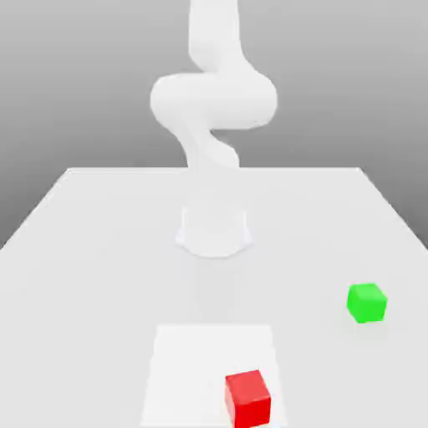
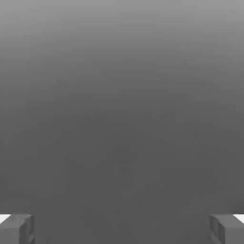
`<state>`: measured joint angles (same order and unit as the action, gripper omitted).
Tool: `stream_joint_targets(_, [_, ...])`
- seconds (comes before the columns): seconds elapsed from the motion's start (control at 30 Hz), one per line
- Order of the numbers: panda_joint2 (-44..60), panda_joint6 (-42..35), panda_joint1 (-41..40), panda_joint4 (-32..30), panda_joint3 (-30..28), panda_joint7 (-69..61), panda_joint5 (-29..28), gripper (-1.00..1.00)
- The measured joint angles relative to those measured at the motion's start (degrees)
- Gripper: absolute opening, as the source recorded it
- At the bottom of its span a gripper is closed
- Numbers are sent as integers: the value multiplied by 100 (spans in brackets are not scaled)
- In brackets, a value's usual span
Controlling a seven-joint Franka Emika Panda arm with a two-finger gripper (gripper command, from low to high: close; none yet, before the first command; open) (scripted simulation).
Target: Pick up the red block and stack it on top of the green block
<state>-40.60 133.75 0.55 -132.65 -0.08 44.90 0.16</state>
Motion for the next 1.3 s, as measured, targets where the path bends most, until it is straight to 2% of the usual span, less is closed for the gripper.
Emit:
stream_joint_targets(0.8, [5020, 1890, 376, -833, 96, -772, -31, 0])
stream_joint_targets(0.97, [6058, 2648, 410, -753, 73, -775, -82, 0])
stream_joint_targets(1.0, [6228, 2789, 413, -728, 69, -772, -88, -100])
stream_joint_targets(1.2, [6313, 2858, 414, -715, 70, -764, -96, -100])
stream_joint_targets(1.3, [5947, 2549, 403, -773, 82, -773, -86, -100])
